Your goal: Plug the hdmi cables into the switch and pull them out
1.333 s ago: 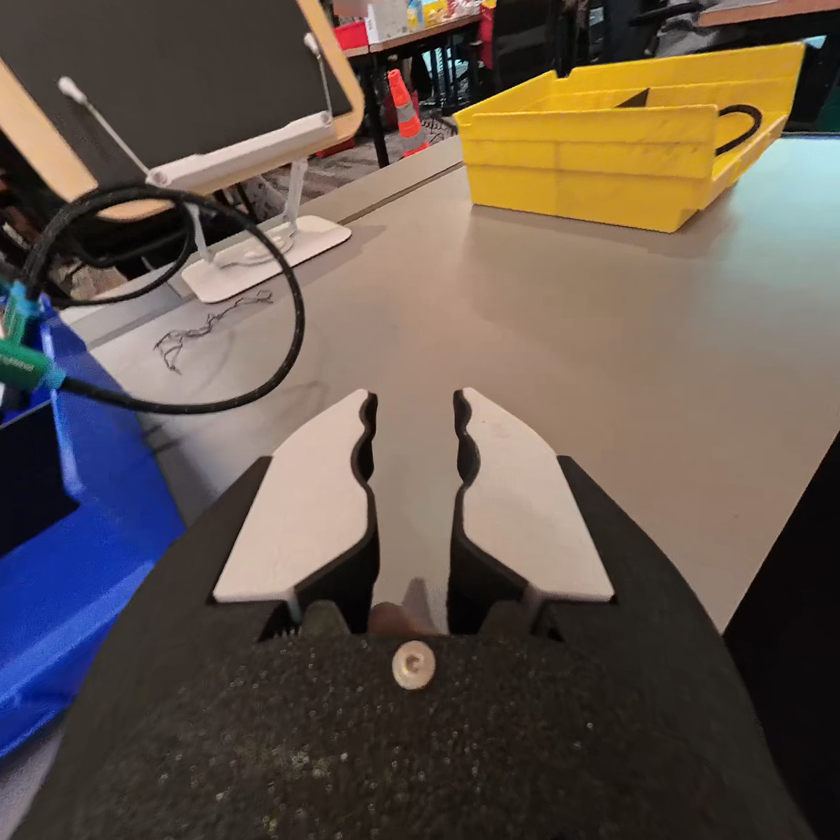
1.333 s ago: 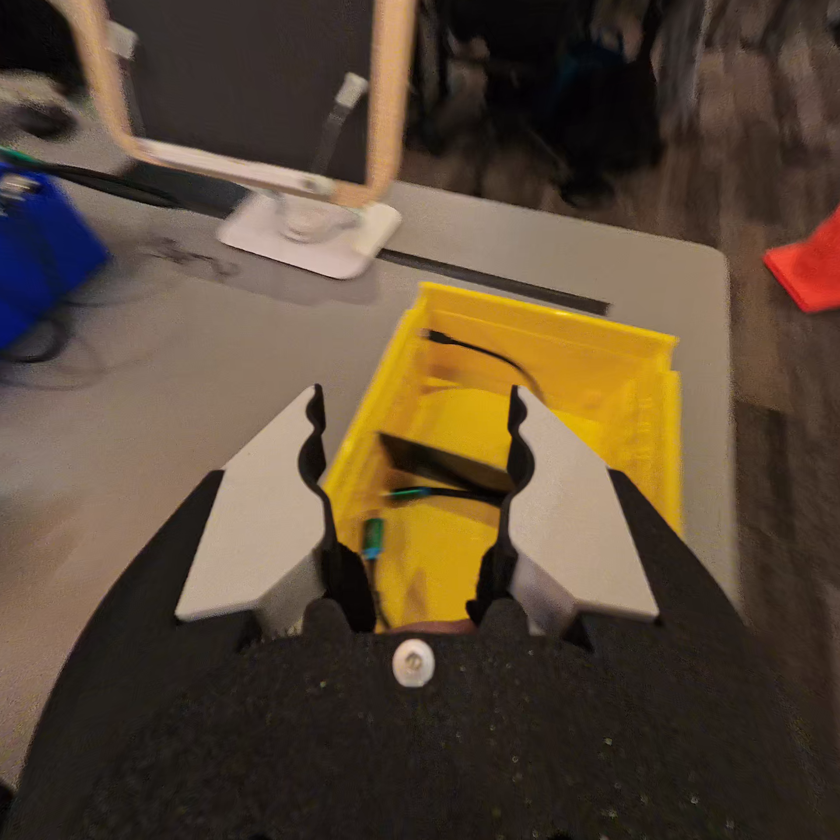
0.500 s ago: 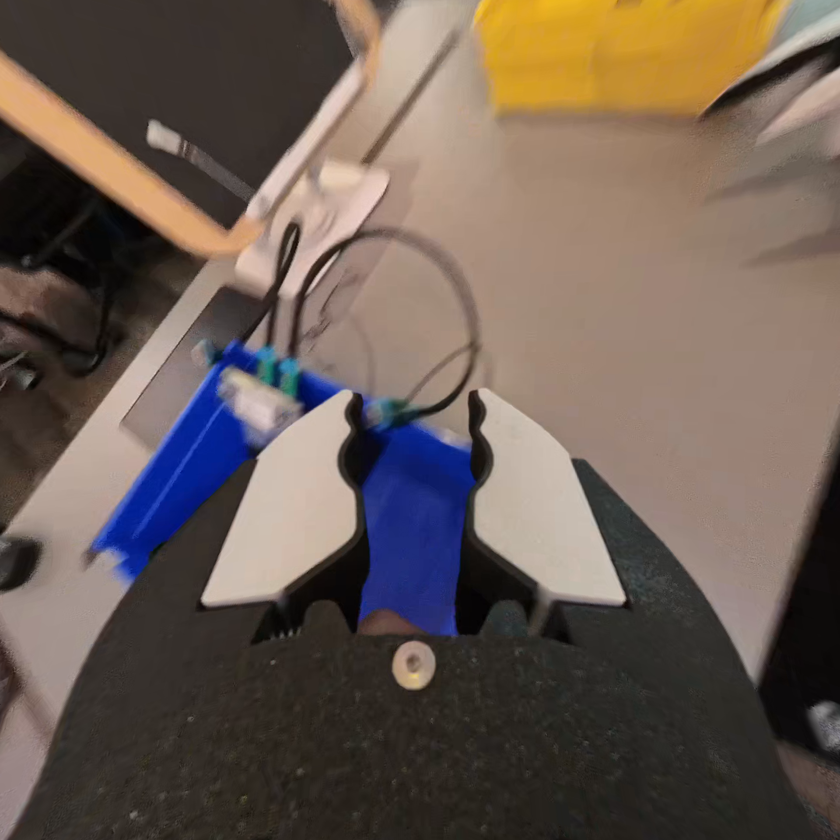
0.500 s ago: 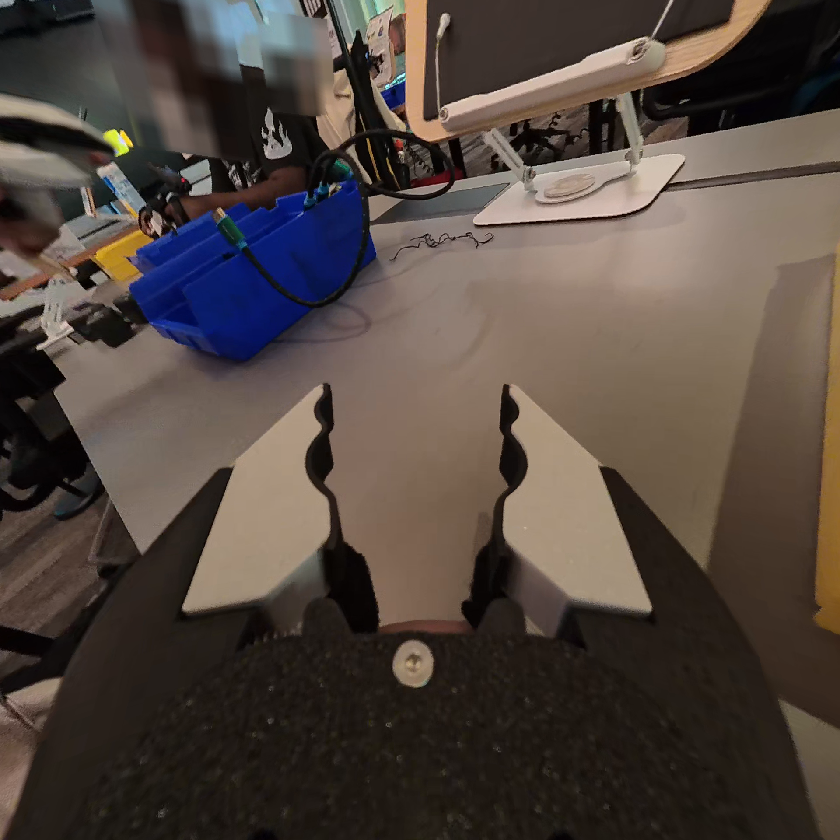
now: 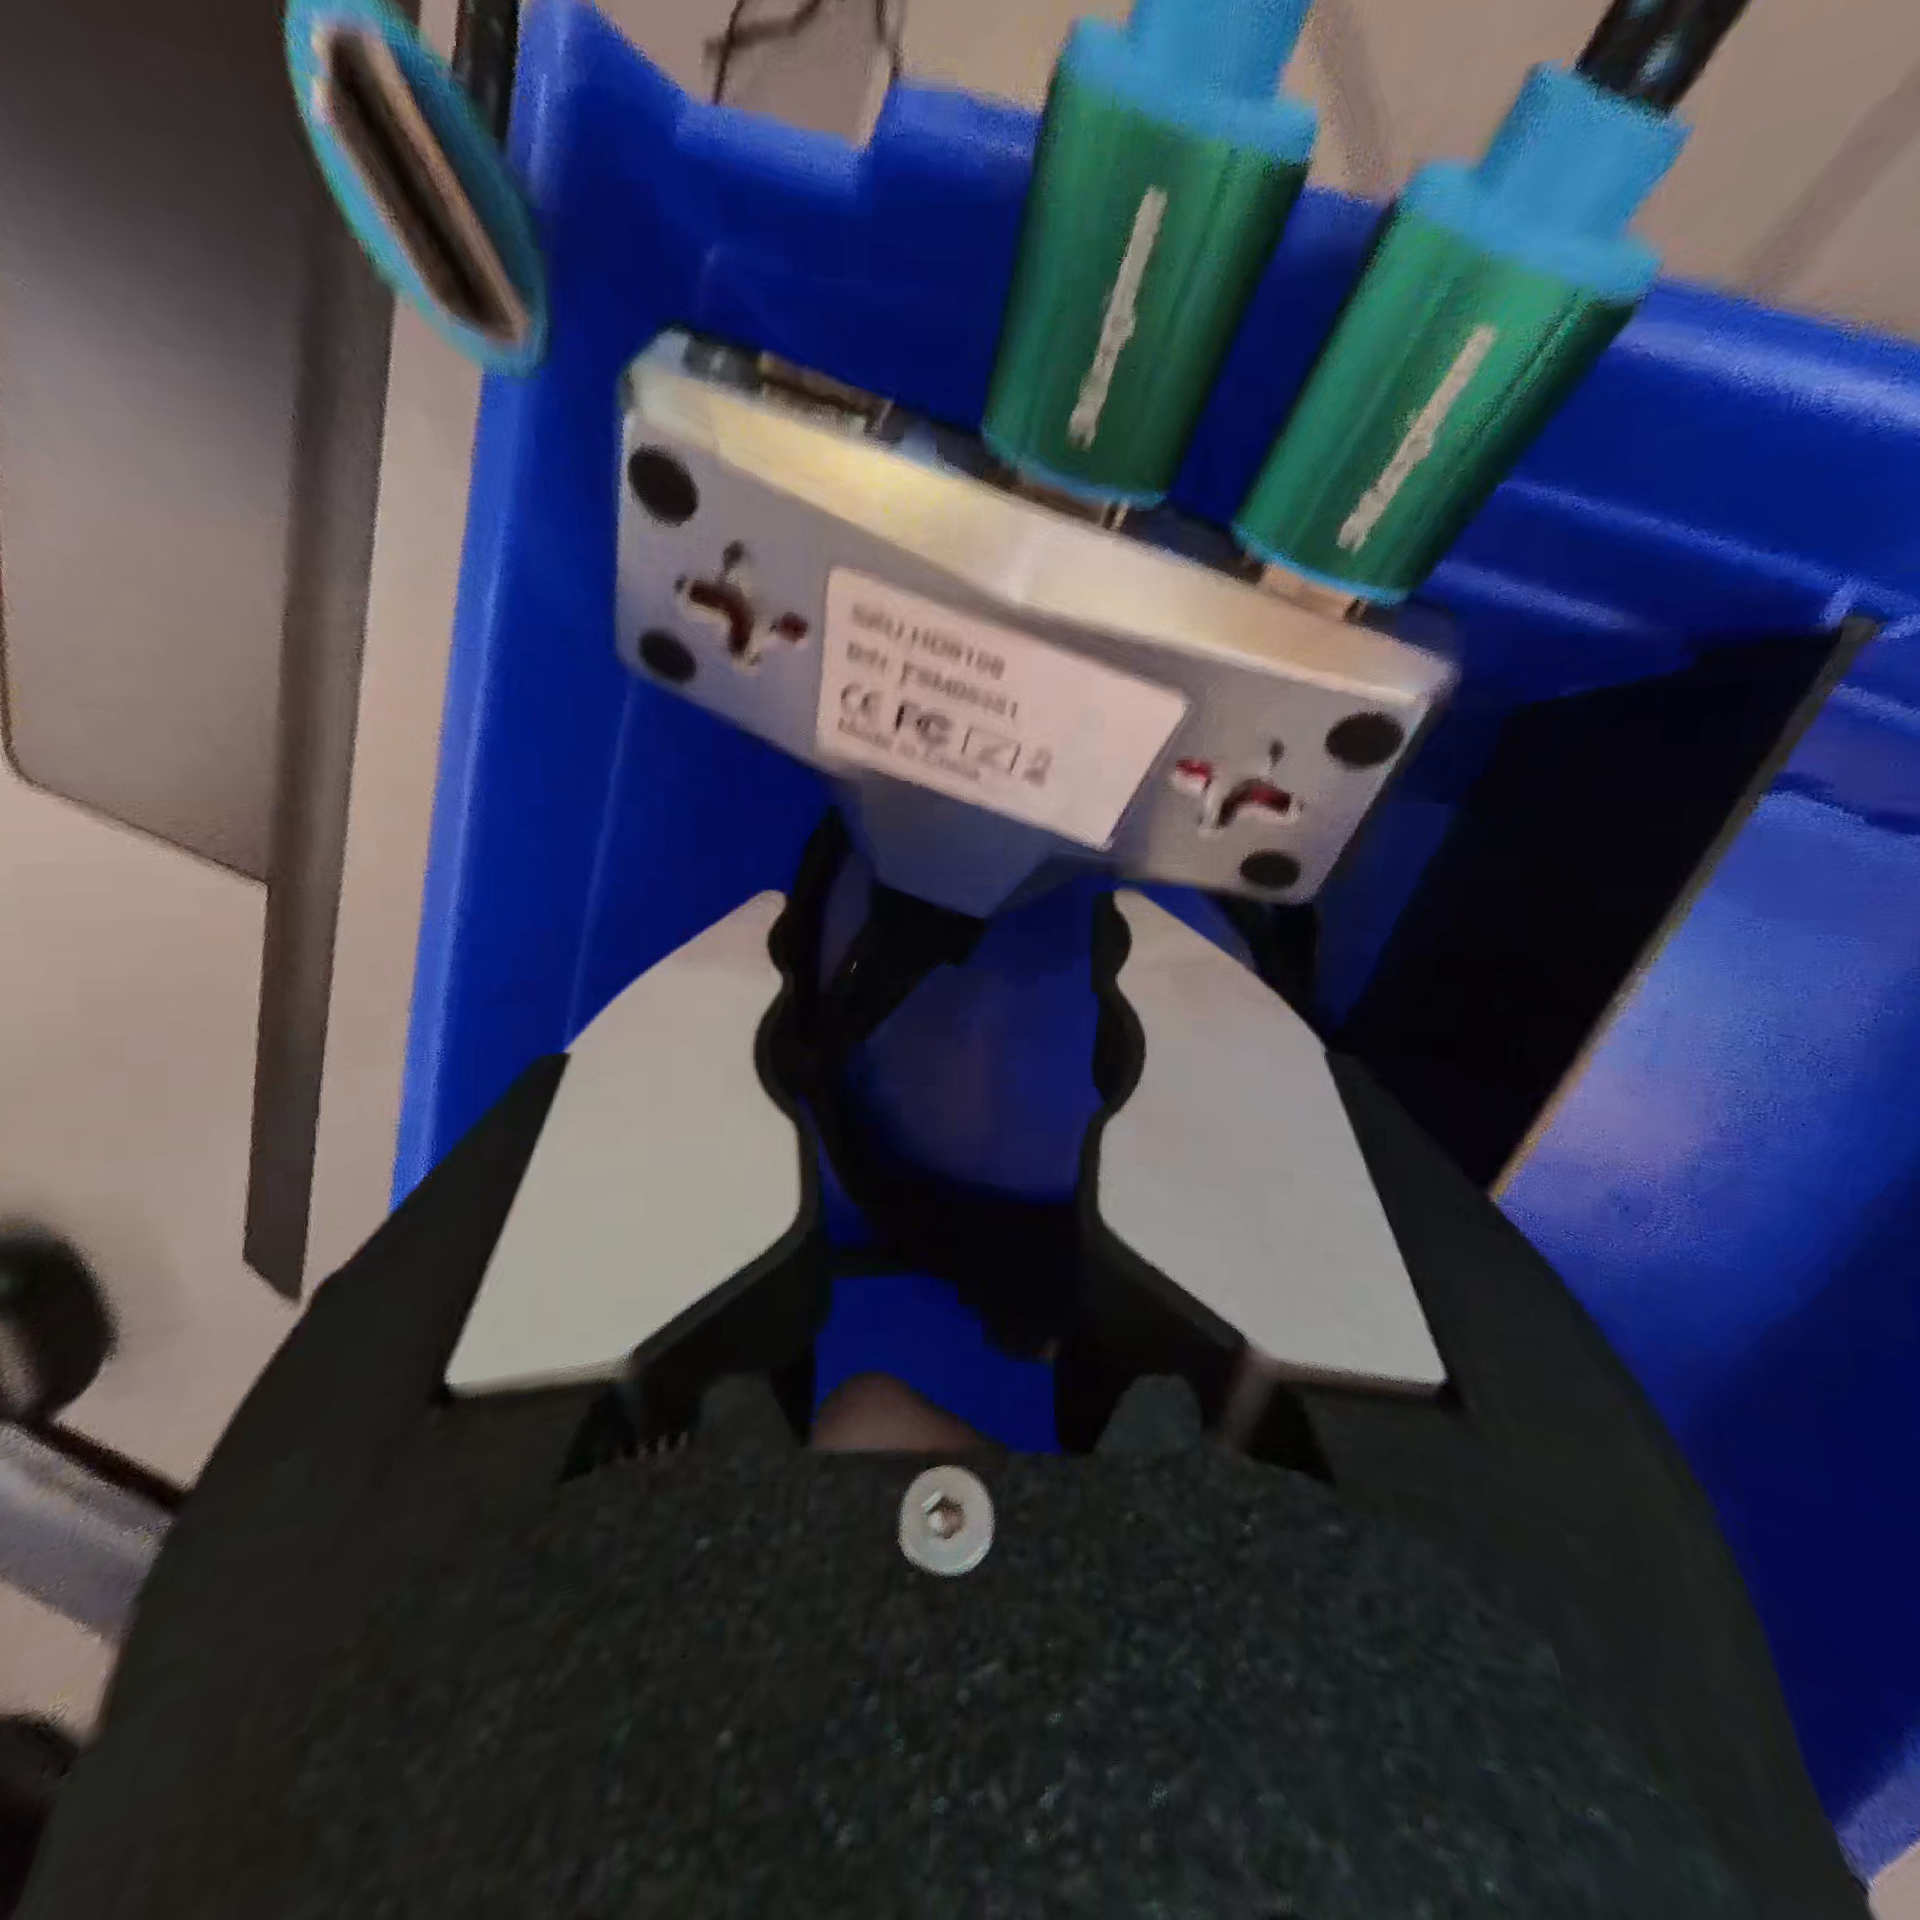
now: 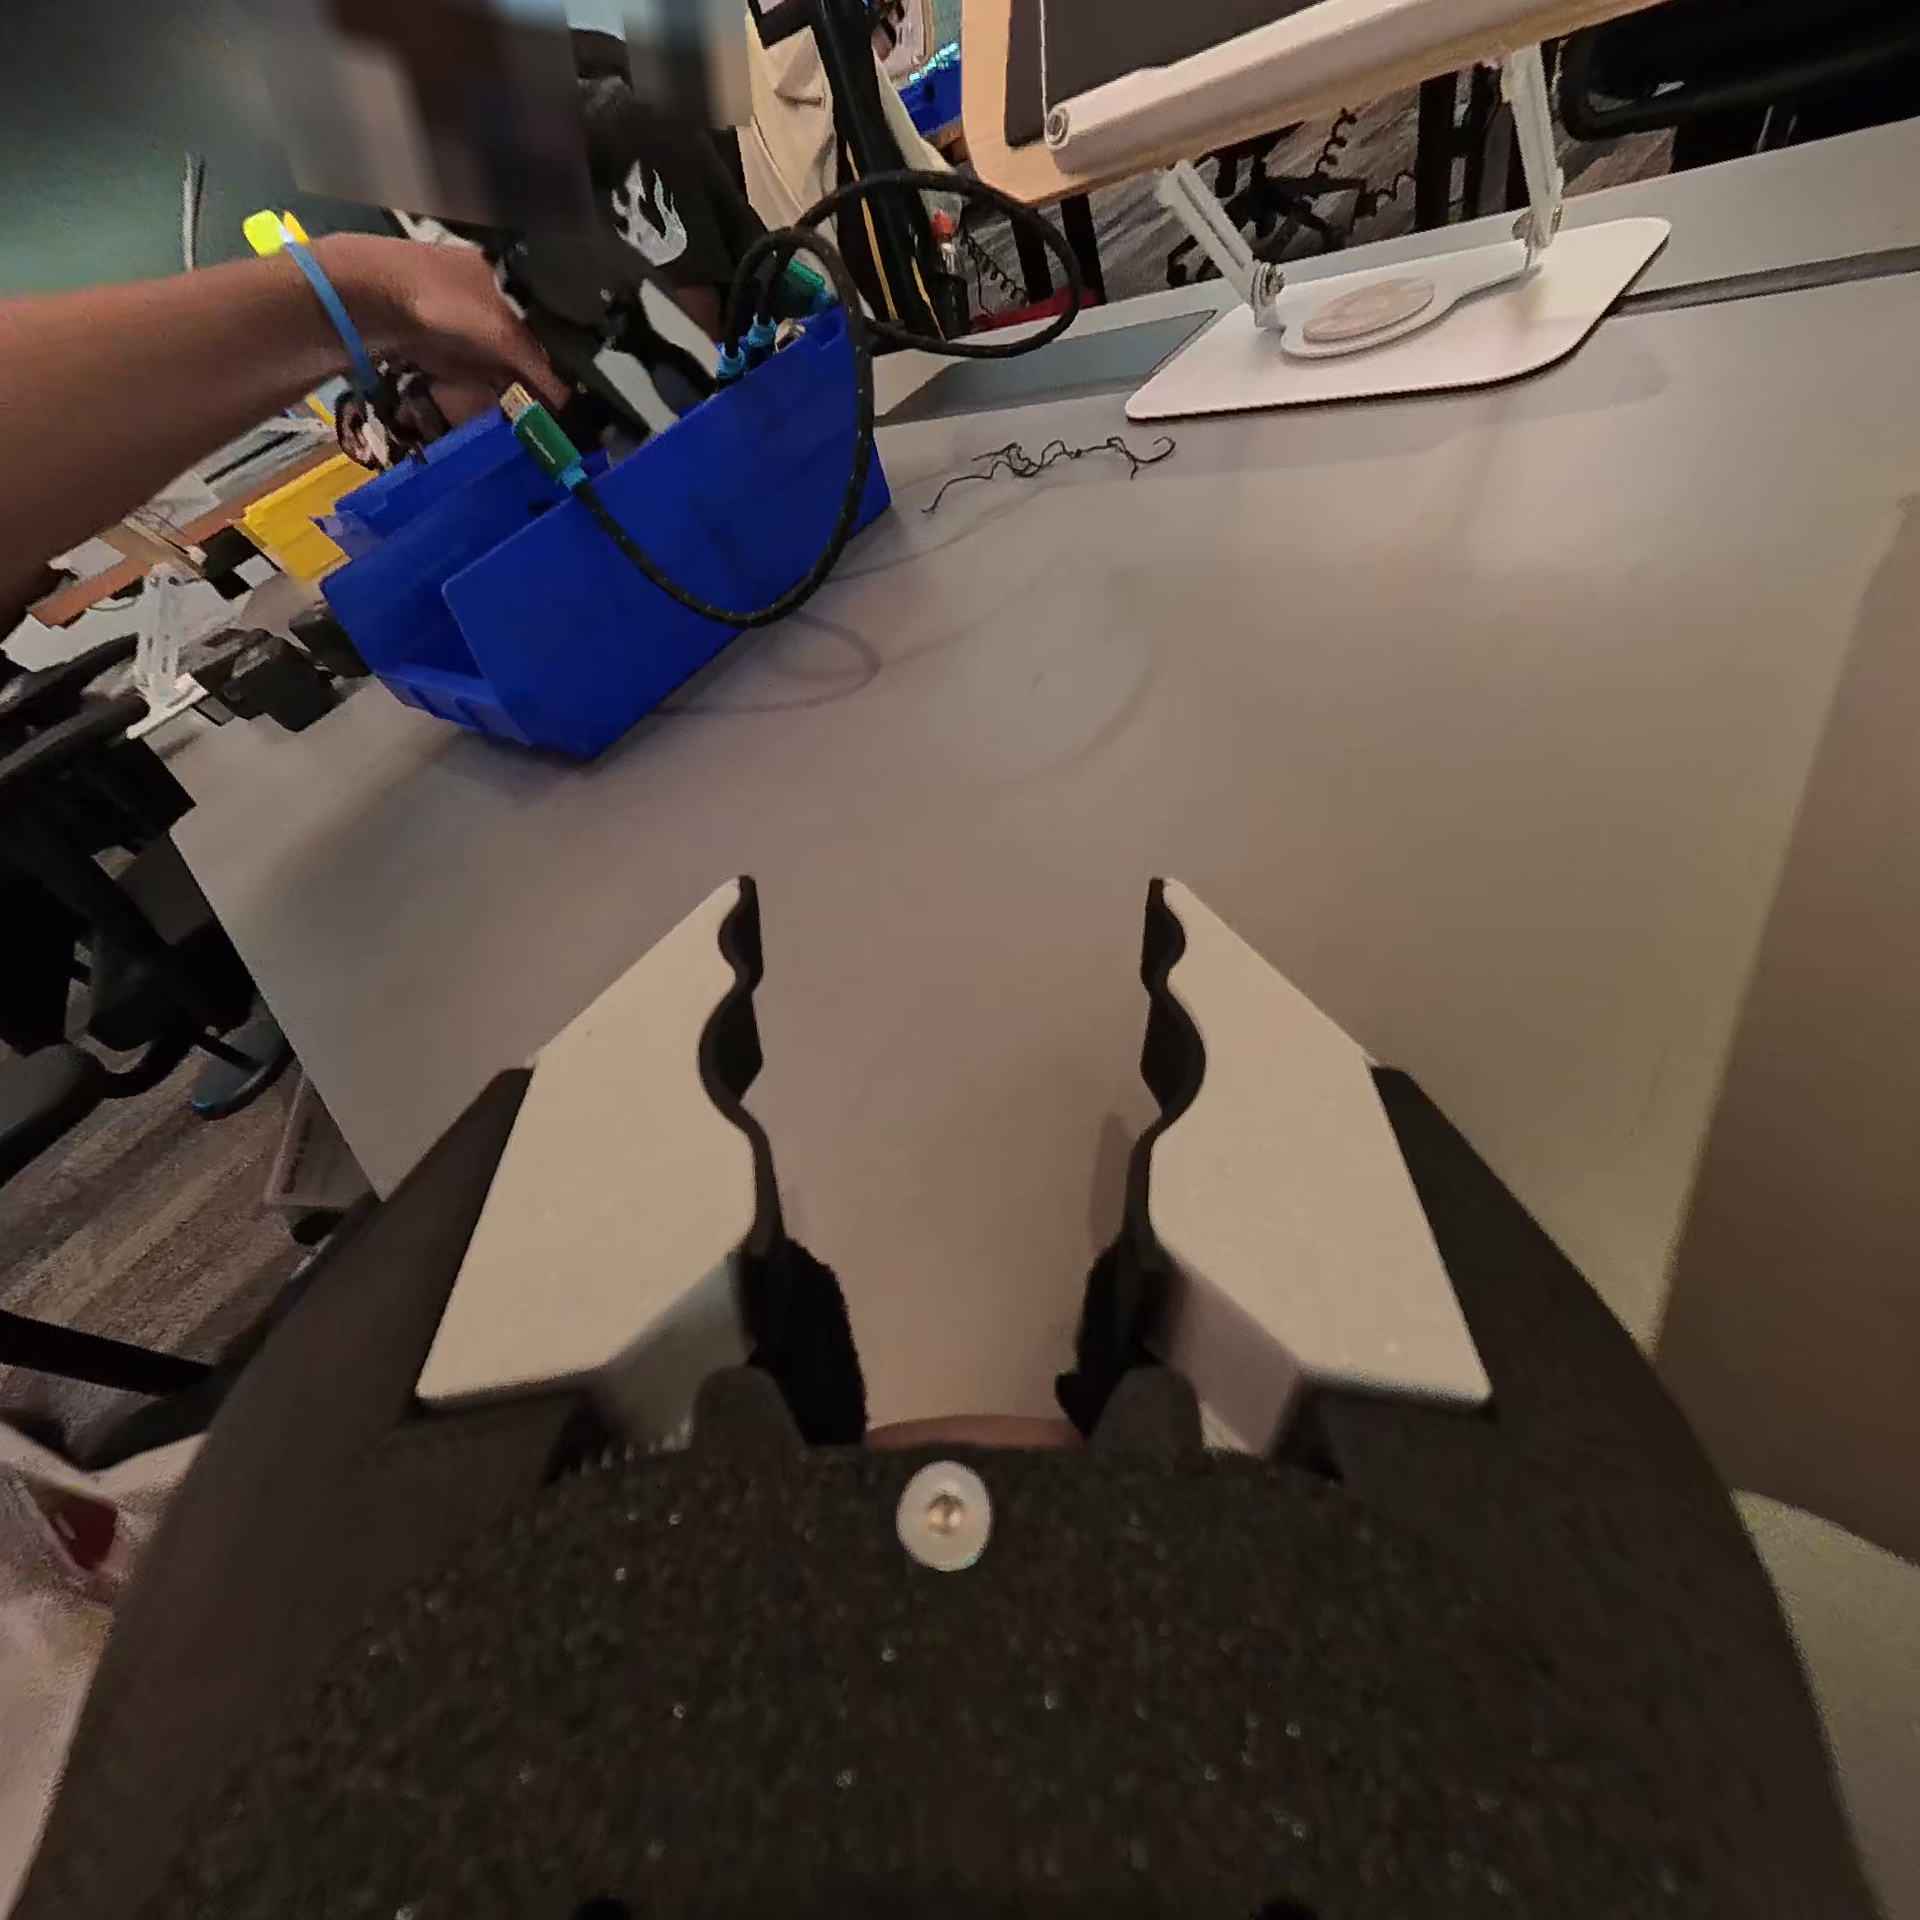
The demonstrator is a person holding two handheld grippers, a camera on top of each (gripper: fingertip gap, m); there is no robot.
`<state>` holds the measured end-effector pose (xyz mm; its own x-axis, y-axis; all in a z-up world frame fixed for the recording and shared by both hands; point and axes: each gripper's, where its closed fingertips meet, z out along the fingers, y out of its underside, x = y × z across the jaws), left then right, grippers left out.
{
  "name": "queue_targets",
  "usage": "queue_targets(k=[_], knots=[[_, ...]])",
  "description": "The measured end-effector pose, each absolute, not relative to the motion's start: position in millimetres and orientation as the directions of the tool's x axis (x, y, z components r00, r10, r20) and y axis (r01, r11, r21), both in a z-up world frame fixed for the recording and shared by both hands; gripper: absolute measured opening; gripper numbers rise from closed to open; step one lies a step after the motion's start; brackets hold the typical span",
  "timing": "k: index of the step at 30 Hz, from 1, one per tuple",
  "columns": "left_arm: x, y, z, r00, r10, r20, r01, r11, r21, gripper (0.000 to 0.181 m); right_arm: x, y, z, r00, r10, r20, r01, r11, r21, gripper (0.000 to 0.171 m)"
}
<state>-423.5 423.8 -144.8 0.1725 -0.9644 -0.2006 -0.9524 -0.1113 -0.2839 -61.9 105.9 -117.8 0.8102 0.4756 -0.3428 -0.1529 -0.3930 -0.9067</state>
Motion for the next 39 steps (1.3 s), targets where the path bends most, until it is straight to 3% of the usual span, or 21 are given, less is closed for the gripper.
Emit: queue_targets(k=[3, 9, 14, 25, 34, 39], knots=[[-415, 423, -150, 0.112, -0.972, -0.205, -0.958, -0.05, -0.284, 0.036, -60, 102, -121, 0.823, 0.476, -0.31, -0.119, -0.39, -0.913, 0.073], [-414, 426, -137, 0.068, -0.951, -0.302, -0.927, 0.052, -0.372, 0.03, -57, 102, -120, 0.816, 0.461, -0.349, -0.16, -0.4, -0.902, 0.073], [-415, 417, -77, 0.139, -0.885, -0.444, -0.869, 0.106, -0.483, 0.024, -60, 101, -115, 0.785, 0.467, -0.407, -0.217, -0.408, -0.887, 0.073], [-397, 365, 64, 0.022, -0.595, -0.804, -0.887, 0.359, -0.291, 0.023, -64, 101, -111, 0.75, 0.474, -0.462, -0.262, -0.429, -0.865, 0.072], [-367, 327, 184, 0.19, -0.486, -0.853, -0.774, 0.461, -0.435, 0.023, -72, 101, -107, 0.724, 0.497, -0.478, -0.272, -0.431, -0.861, 0.072], [-310, 302, 199, 0.293, -0.371, -0.881, -0.749, 0.483, -0.453, 0.023, -93, 98, -58, 0.635, 0.597, -0.49, -0.304, -0.39, -0.869, 0.072]])
